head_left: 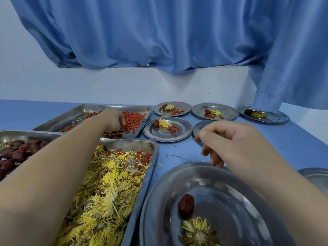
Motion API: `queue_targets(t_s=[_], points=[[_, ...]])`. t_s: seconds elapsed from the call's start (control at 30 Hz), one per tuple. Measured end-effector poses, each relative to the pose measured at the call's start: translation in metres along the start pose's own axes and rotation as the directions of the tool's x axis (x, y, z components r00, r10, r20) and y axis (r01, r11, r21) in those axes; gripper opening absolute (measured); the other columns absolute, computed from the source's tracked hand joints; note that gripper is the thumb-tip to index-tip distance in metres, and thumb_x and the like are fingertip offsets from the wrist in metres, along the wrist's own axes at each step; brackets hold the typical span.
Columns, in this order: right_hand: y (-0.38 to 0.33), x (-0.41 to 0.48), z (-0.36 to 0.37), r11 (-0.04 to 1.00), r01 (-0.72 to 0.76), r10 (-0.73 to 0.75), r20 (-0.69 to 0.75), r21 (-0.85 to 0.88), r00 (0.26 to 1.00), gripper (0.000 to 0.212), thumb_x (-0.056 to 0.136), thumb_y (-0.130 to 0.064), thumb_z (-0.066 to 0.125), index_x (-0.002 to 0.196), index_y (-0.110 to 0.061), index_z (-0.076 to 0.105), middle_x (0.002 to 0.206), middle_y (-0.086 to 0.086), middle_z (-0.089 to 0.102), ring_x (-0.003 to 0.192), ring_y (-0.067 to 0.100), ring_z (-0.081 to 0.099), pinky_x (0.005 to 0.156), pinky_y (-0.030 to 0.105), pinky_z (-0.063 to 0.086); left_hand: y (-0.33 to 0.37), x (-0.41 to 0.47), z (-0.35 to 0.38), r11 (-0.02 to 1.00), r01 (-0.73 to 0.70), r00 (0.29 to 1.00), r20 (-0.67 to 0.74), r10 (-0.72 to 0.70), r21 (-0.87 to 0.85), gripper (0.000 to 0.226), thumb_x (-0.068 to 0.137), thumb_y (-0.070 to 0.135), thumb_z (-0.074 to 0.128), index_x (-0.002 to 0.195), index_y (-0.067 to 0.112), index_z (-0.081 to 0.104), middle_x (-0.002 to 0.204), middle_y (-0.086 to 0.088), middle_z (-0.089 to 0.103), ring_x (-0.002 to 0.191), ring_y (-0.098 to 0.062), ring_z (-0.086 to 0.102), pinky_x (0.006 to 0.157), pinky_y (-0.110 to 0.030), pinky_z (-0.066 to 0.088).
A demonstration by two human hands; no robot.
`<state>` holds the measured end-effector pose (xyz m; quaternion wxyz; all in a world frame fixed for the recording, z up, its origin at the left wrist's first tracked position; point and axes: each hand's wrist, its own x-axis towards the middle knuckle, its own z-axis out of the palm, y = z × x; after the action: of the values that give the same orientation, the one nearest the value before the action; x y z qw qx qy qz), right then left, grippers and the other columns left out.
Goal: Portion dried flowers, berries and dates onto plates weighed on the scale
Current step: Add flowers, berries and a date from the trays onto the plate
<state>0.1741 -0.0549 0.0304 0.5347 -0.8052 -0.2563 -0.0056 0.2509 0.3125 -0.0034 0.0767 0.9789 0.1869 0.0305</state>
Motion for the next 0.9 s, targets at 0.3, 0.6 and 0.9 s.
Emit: queue_targets(t_s=[0.3, 0.6, 0.9], points=[[-0.007, -0.002, -0.003, 0.998, 0.058, -0.058, 0.008, 0.002, 0.998, 0.016, 0.082, -0.037, 0.056, 0.073, -0.032, 0.068, 0.064, -0.011, 0.068, 0.047, 0.001, 0.055, 0.048, 0.018, 0.046, 0.000, -0.012, -0.008, 0.993, -0.069, 0.995, -0.081, 0.061, -0.097, 0.017, 0.082, 0.017, 0.076, 0.080, 0.024, 0.060, 0.092, 0.003, 0.061, 0.081, -0.014, 0.057, 0.070, -0.030, 0.044], [-0.008, -0.002, -0.008, 0.998, 0.069, -0.069, 0.016, 0.002, 0.997, 0.020, 0.087, -0.026, 0.056, 0.071, -0.020, 0.068, 0.062, -0.007, 0.067, 0.046, 0.003, 0.054, 0.045, 0.016, 0.046, 0.007, -0.026, -0.012, 0.972, -0.056, 0.993, -0.115, 0.030, -0.230, 0.020, 0.081, 0.003, 0.072, 0.081, 0.021, 0.064, 0.090, 0.000, 0.068, 0.083, -0.021, 0.067, 0.066, -0.027, 0.051], [-0.027, -0.006, -0.023, 0.992, 0.092, -0.089, -0.040, 0.084, 0.995, 0.017, 0.086, -0.026, 0.058, 0.074, -0.022, 0.070, 0.060, -0.004, 0.067, 0.045, 0.003, 0.053, 0.044, 0.019, 0.045, 0.080, -0.115, -0.032, 0.737, -0.260, 0.962, -0.099, 0.255, -0.624, 0.019, 0.082, 0.005, 0.074, 0.095, 0.020, 0.071, 0.091, 0.001, 0.072, 0.073, 0.001, 0.068, 0.062, -0.008, 0.049]])
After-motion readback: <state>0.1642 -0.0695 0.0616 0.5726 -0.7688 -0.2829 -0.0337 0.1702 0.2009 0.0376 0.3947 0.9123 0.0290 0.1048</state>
